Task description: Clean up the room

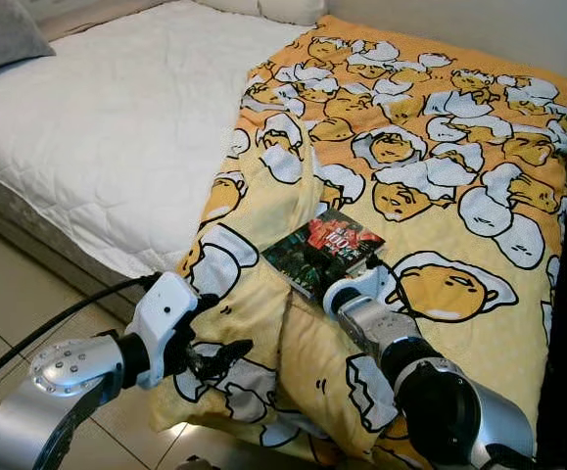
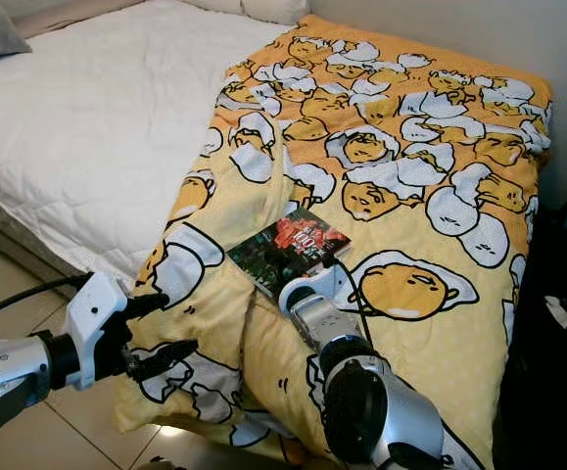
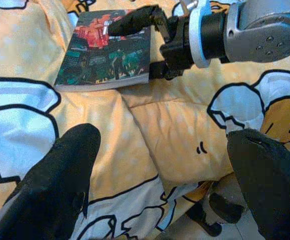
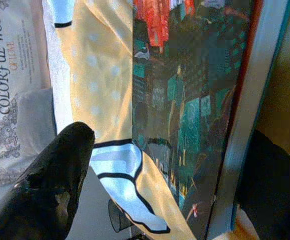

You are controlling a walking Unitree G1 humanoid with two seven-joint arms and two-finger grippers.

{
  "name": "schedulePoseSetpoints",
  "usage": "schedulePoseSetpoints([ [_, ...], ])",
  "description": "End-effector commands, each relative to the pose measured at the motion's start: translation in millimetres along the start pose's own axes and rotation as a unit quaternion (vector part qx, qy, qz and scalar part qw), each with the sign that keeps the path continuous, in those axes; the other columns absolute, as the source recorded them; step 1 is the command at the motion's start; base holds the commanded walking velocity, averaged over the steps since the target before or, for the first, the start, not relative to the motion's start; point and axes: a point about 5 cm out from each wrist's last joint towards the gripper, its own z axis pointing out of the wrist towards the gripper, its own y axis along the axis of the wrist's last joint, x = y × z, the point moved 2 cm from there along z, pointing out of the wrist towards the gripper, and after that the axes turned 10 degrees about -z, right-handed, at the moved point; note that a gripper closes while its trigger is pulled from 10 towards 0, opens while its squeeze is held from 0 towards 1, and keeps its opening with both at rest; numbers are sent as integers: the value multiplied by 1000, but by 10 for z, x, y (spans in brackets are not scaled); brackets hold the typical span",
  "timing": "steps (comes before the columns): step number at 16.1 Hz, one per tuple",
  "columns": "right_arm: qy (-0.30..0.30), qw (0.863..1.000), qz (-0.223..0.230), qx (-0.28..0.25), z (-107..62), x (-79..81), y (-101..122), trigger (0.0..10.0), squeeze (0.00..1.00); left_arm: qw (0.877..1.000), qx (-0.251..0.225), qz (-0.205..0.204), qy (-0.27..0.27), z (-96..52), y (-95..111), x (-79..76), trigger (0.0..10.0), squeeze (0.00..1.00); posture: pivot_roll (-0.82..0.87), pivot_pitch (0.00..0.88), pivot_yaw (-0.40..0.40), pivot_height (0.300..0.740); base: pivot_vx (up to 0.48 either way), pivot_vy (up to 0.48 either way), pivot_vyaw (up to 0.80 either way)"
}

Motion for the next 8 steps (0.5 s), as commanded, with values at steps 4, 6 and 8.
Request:
schedulePoseSetpoints([
  [4,-8,1000,-1,-19,-6,-14,102,0,0,1000,-15,0,0,28,59,-49,10000,867,98,59,-34,740,0,0,0],
  [6,-10,1000,-1,-20,-13,-35,109,0,0,1000,-15,0,-3,41,60,-61,10000,867,99,56,-34,740,0,0,0],
  [8,-13,1000,-4,-20,-21,-59,123,0,0,1000,-17,1,-5,68,83,-68,10000,867,101,64,-41,740,0,0,0],
])
